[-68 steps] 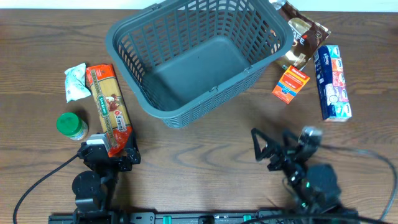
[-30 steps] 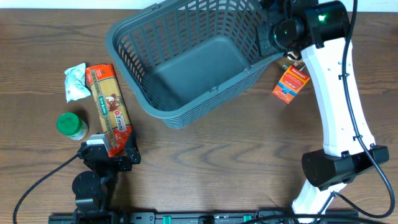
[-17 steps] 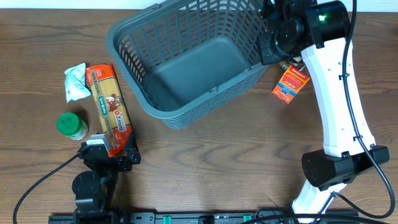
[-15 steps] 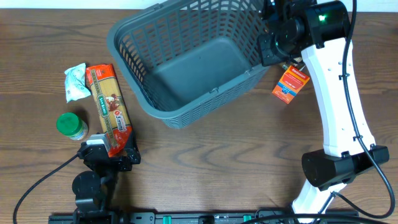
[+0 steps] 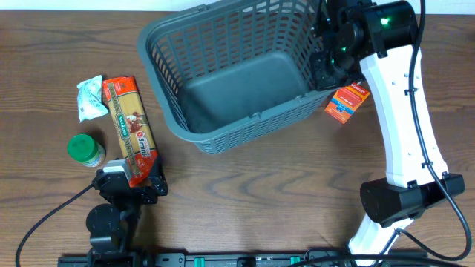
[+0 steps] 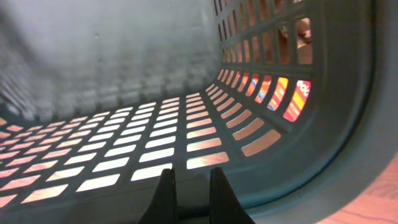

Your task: Pack container

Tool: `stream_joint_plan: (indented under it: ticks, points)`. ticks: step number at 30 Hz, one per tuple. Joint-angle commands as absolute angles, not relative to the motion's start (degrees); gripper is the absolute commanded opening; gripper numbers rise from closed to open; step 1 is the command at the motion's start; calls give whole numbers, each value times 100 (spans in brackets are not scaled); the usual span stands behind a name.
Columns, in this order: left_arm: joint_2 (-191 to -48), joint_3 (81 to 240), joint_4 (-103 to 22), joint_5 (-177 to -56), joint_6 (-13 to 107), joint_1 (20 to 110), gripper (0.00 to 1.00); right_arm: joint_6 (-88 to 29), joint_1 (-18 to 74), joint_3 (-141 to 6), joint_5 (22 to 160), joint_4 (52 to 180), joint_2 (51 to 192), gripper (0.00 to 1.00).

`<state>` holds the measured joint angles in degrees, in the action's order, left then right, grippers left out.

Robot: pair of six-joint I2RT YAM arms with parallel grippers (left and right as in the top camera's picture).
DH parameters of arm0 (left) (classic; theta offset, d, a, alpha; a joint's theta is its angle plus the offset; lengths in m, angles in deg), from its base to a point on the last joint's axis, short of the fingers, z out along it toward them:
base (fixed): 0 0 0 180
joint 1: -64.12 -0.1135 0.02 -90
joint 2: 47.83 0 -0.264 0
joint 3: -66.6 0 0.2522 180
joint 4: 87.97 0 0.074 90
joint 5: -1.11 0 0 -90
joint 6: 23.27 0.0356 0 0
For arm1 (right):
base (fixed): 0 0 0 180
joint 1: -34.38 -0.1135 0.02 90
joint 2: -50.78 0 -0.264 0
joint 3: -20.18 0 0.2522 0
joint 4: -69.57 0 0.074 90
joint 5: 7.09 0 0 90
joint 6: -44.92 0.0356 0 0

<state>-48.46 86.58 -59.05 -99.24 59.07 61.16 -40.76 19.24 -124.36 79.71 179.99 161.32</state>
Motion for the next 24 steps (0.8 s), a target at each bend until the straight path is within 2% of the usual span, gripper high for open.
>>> stream_joint_plan:
  ticks: [1, 11, 24]
  points:
    - [-4813, 8529, -5848, -9961, 5957, 6081, 99, -3976, 1907, -12514, 8130, 18062, 16062, 1]
    - [-4813, 8529, -5848, -9961, 5957, 6081, 99, -4304, 1668, -12676, 8526, 16893, 16025, 1]
    - [-4813, 8529, -5848, -9957, 5960, 6081, 99, -4411, 1716, -12768, 8528, 16985, 16023, 1]
